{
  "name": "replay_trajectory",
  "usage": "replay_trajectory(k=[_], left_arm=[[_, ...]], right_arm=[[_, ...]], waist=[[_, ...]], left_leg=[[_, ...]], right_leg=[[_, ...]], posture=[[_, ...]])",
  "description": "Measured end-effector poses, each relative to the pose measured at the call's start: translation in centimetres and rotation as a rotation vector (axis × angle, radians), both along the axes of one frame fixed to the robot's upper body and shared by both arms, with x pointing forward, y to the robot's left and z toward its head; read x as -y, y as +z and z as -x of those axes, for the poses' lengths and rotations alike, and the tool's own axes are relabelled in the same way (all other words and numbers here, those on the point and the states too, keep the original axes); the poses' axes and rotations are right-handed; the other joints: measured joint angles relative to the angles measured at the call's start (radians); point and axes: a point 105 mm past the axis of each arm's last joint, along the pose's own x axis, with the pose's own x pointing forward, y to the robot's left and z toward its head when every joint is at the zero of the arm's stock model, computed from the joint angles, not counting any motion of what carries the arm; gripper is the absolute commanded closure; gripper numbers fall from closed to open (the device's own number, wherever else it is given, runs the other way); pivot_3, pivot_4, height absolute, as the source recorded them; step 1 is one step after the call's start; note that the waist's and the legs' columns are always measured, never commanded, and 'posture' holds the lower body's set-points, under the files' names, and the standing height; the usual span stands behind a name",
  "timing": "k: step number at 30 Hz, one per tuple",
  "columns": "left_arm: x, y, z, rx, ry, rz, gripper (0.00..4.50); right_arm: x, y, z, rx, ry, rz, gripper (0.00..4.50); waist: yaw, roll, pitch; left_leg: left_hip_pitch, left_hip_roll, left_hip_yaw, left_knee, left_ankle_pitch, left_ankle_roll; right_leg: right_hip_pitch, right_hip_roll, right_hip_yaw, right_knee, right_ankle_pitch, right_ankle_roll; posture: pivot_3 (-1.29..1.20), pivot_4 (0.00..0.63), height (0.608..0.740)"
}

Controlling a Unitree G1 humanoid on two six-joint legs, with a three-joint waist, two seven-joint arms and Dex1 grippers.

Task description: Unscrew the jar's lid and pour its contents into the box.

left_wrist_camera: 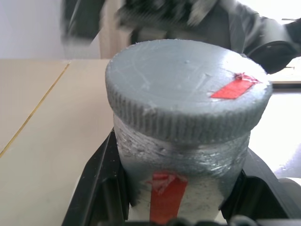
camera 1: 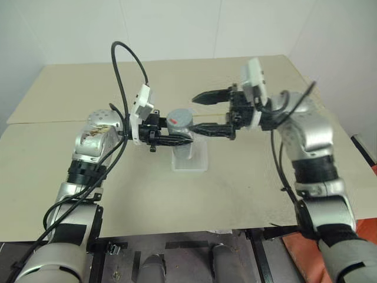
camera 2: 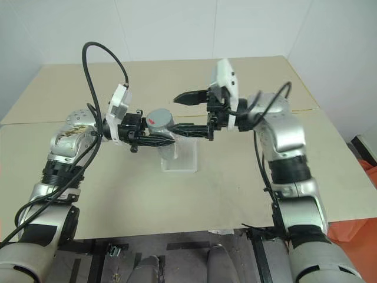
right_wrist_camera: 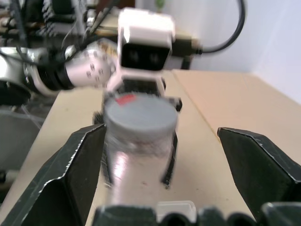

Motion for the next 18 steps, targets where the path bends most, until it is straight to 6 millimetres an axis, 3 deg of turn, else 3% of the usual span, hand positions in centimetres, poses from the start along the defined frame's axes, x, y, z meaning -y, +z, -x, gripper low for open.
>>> replay_trajectory(k=[3, 8, 18], left_arm=[[0.5, -0.2, -0.3, 0.001, -0.003, 0.009, 2.55], [0.8, 0.2, -0.5, 0.029, 0.004, -0.004, 2.55], [0.4, 0.1, -0.9, 0.029, 0.033, -0.005, 2.55]], right_arm=[[-1.4, 0.6, 0.8, 0.027, -0.075, 0.002, 0.04], [-3.2, -1.2, -0.6, -0.023, -0.206, 0.035, 0.04], [-4.3, -2.0, -1.9, -0.085, -0.259, 0.027, 0.04]], waist=[[-0.003, 0.000, 0.000], [-0.002, 0.000, 0.000], [-0.003, 0.000, 0.000]], left_leg=[[0.001, 0.000, 0.000, 0.000, -0.003, 0.005], [0.000, 0.000, 0.000, 0.000, -0.003, 0.005], [0.000, 0.000, 0.000, 0.000, -0.003, 0.005]], right_leg=[[0.001, 0.000, 0.000, 0.001, 0.000, 0.000], [0.000, 0.000, 0.000, 0.000, 0.000, 0.000], [0.000, 0.000, 0.000, 0.000, 0.000, 0.000]], posture=[[0.00, 0.150, 0.740], [0.00, 0.150, 0.740], [0.00, 0.150, 0.740]])
